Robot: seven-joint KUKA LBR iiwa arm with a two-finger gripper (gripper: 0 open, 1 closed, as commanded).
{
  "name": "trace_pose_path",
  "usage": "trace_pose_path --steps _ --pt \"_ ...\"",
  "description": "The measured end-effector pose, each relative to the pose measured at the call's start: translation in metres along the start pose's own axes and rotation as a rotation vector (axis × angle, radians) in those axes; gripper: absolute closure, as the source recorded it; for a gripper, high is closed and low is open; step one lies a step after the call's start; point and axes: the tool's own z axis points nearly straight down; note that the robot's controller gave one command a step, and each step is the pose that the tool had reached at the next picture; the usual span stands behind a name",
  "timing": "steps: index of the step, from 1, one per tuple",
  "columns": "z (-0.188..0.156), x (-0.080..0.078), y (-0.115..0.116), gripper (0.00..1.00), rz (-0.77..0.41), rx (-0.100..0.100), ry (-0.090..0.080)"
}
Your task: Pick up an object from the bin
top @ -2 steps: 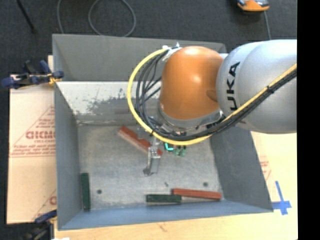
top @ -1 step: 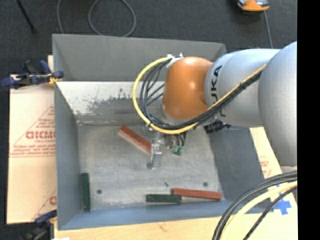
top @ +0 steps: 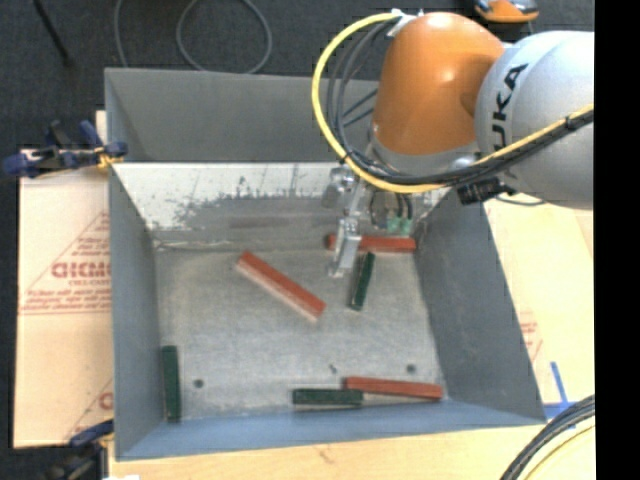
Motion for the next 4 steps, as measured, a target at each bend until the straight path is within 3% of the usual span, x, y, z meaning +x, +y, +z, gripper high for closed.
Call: trace_pose_path --steps 1,2,3,4 --pt "0.151 0.002 -0.029 0.0 0.077 0.003 0.018" --pt "0.182 -0.008 0.012 0.0 -0.064 0.0 0.009" --pt "0.18 -0.009 0.011 1.0 -0.06 -0.001 0.007" --pt "0.181 -0.008 0.011 0.0 -0.059 -0.001 0.008"
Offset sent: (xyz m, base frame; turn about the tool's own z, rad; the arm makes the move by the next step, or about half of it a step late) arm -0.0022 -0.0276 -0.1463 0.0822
